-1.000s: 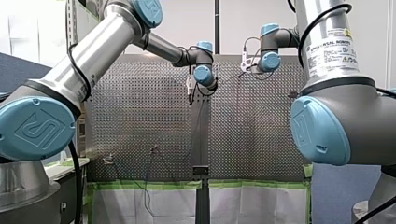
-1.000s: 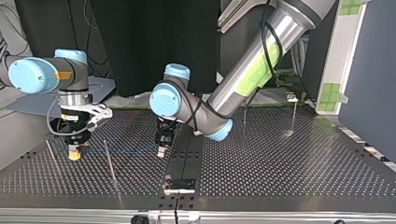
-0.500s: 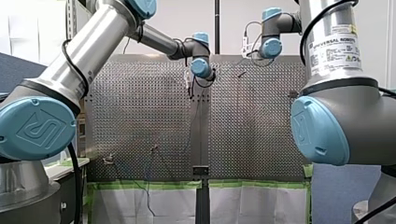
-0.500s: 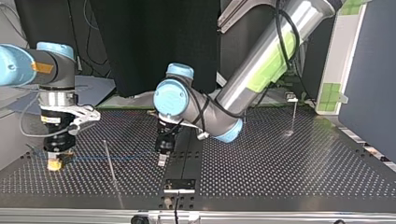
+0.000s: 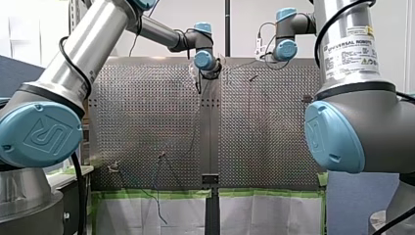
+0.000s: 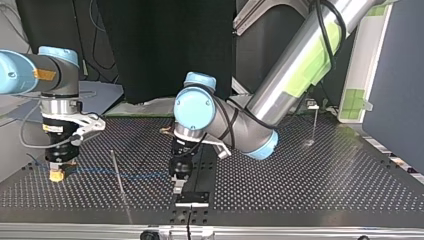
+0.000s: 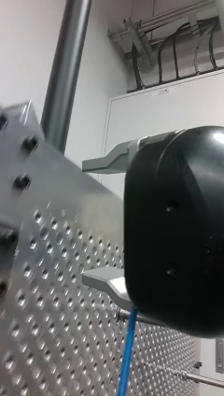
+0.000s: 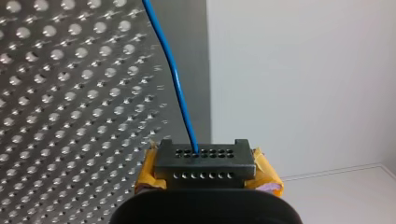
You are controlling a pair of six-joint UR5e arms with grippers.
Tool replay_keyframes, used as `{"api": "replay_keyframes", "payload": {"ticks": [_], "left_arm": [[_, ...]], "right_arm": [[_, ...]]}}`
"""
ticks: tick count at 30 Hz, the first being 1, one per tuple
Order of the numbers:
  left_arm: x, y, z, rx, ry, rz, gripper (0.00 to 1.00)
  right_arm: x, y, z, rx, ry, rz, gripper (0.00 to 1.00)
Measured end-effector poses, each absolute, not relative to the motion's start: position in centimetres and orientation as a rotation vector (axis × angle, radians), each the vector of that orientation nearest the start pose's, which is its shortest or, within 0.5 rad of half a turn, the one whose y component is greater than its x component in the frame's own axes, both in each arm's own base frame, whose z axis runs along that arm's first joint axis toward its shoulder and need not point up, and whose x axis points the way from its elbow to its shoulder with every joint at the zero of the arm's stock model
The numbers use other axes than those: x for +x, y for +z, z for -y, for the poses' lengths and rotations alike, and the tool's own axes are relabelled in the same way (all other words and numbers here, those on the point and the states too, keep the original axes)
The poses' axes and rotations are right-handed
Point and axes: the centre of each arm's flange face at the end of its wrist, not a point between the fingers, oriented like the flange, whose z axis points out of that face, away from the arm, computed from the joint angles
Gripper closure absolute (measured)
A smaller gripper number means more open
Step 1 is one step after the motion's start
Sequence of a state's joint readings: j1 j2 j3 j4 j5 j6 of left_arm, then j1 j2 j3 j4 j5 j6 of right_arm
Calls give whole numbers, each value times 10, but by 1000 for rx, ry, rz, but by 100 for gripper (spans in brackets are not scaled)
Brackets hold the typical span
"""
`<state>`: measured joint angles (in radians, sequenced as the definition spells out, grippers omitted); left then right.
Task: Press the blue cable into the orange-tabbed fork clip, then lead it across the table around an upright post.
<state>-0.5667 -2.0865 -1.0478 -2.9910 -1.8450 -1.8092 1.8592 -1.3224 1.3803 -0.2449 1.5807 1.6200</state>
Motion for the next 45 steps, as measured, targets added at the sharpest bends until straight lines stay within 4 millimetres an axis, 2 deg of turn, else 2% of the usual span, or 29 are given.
{"api": "replay_keyframes", "payload": {"ticks": [10, 14, 19, 27, 34, 38, 45], "left_arm": [[576, 419, 473, 22, -441, -1519, 2], [586, 401, 474, 28, -432, -1546, 2], [590, 392, 473, 33, -435, -1557, 2], [590, 388, 474, 40, -457, -1564, 2], [599, 361, 475, 41, -442, -1604, 2], [600, 355, 474, 39, -434, -1610, 2], [601, 354, 474, 37, -432, -1612, 2]], "right_arm": [[293, 479, 561, 1209, 1553, 986, 100], [289, 475, 566, 1209, 1544, 995, 100], [286, 459, 576, 1223, 1525, 1017, 100], [279, 453, 583, 1220, 1514, 1036, 100], [276, 441, 589, 1231, 1501, 1055, 100], [276, 433, 592, 1240, 1492, 1067, 100], [278, 403, 597, 1277, 1461, 1105, 100]]}}
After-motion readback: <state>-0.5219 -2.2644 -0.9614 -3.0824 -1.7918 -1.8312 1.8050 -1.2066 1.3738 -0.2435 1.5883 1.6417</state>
